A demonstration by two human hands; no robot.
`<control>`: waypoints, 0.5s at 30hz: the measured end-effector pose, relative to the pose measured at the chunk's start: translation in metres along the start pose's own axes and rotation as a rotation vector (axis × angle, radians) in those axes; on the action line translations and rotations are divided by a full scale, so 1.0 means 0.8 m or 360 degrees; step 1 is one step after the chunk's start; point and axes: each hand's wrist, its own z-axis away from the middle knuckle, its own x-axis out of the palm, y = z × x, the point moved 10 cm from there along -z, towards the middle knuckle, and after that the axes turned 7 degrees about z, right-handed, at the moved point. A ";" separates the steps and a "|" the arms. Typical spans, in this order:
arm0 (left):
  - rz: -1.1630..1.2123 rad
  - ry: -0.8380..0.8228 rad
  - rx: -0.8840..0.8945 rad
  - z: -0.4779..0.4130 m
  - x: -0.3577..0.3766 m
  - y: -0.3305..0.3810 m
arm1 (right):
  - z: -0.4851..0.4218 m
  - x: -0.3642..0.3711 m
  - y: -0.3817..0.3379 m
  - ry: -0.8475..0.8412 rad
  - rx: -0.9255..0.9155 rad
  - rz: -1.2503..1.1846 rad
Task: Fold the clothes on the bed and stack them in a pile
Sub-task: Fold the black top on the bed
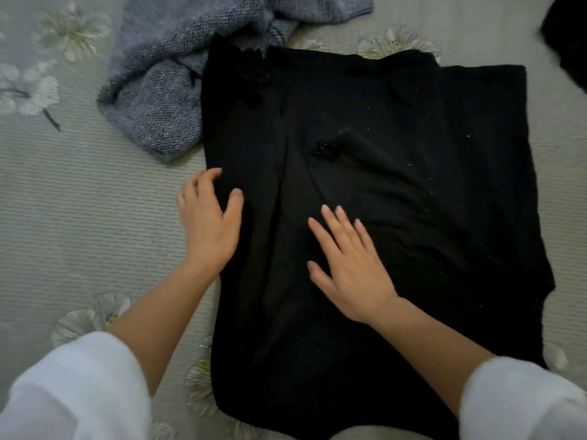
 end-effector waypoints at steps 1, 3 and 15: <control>-0.0009 -0.0088 0.0023 -0.003 0.009 0.001 | -0.005 0.010 -0.007 -0.0043 -0.0001 0.0042; -0.0117 -0.0289 -0.0009 -0.004 0.035 -0.001 | -0.007 0.026 -0.011 -0.0075 0.0023 0.0150; 0.1239 0.0239 -0.0340 -0.043 -0.046 -0.032 | -0.009 0.040 -0.008 -0.0225 0.0075 0.0267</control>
